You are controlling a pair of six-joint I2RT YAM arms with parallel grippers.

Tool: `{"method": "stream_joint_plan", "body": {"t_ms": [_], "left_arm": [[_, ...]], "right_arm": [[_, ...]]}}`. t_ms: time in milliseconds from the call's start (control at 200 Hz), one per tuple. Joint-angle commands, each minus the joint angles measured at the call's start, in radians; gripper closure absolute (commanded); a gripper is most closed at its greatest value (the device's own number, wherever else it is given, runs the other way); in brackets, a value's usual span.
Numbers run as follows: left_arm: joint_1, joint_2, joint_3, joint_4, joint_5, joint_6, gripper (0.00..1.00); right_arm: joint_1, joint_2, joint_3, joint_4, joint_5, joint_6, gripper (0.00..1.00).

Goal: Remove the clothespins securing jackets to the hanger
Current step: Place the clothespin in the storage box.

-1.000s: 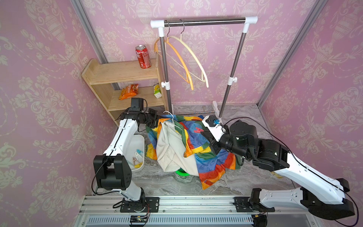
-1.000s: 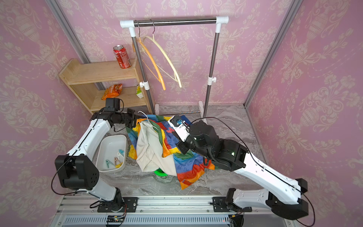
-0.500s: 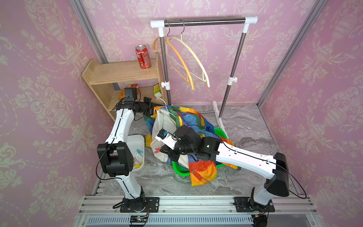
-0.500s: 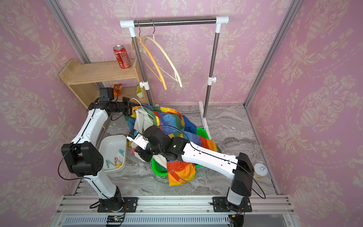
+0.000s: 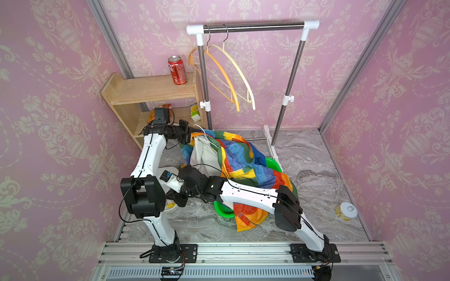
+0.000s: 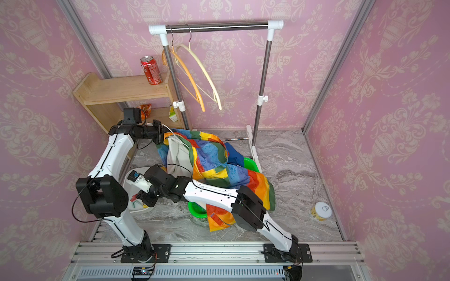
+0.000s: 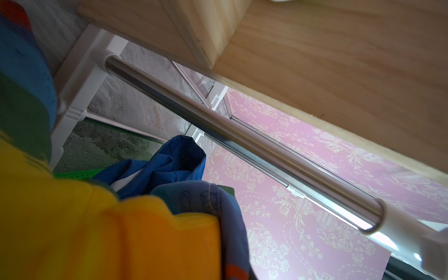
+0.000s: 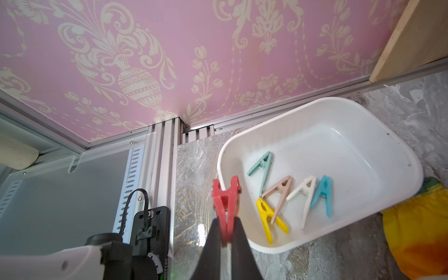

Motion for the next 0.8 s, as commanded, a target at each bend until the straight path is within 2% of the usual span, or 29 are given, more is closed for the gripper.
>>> {"method": "stream_joint_plan", "body": {"t_ms": [0, 40, 80, 125, 185, 270, 390, 450, 650, 725, 795], "left_arm": [[0.011, -0.020, 0.030, 0.003, 0.050, 0.020, 1.00], [0.011, -0.021, 0.030, 0.003, 0.051, 0.018, 1.00], [0.011, -0.024, 0.030, 0.002, 0.050, 0.019, 1.00], [0.011, -0.025, 0.028, -0.001, 0.049, 0.020, 1.00], [0.011, -0.031, 0.025, -0.004, 0.048, 0.022, 1.00], [0.011, -0.039, 0.021, -0.002, 0.050, 0.024, 1.00], [0.010, -0.045, 0.016, 0.002, 0.049, 0.024, 1.00], [0.010, -0.046, 0.015, 0.005, 0.050, 0.022, 1.00], [0.011, -0.050, 0.010, 0.013, 0.051, 0.021, 1.00], [0.011, -0.049, 0.005, 0.013, 0.053, 0.019, 1.00], [0.002, -0.050, -0.016, 0.038, 0.064, -0.003, 1.00]], "right_arm": [[-0.003, 0.085, 0.129, -0.037, 0.003, 0.024, 1.00], [-0.005, 0.120, 0.178, -0.067, 0.010, 0.020, 1.00], [-0.004, 0.152, 0.226, -0.097, 0.018, 0.015, 0.95], [-0.006, 0.181, 0.269, -0.132, 0.038, 0.012, 0.87], [-0.014, 0.194, 0.278, -0.147, 0.042, 0.012, 0.68], [-0.026, 0.180, 0.256, -0.149, 0.052, 0.016, 0.55], [-0.039, 0.171, 0.255, -0.165, 0.050, 0.007, 0.48], [-0.040, 0.166, 0.252, -0.172, 0.042, 0.004, 0.39], [-0.048, 0.116, 0.260, -0.236, 0.052, -0.014, 0.39], [-0.055, 0.031, 0.242, -0.322, 0.069, -0.048, 0.40], [-0.065, -0.106, 0.136, -0.360, 0.074, -0.084, 0.40]]}}
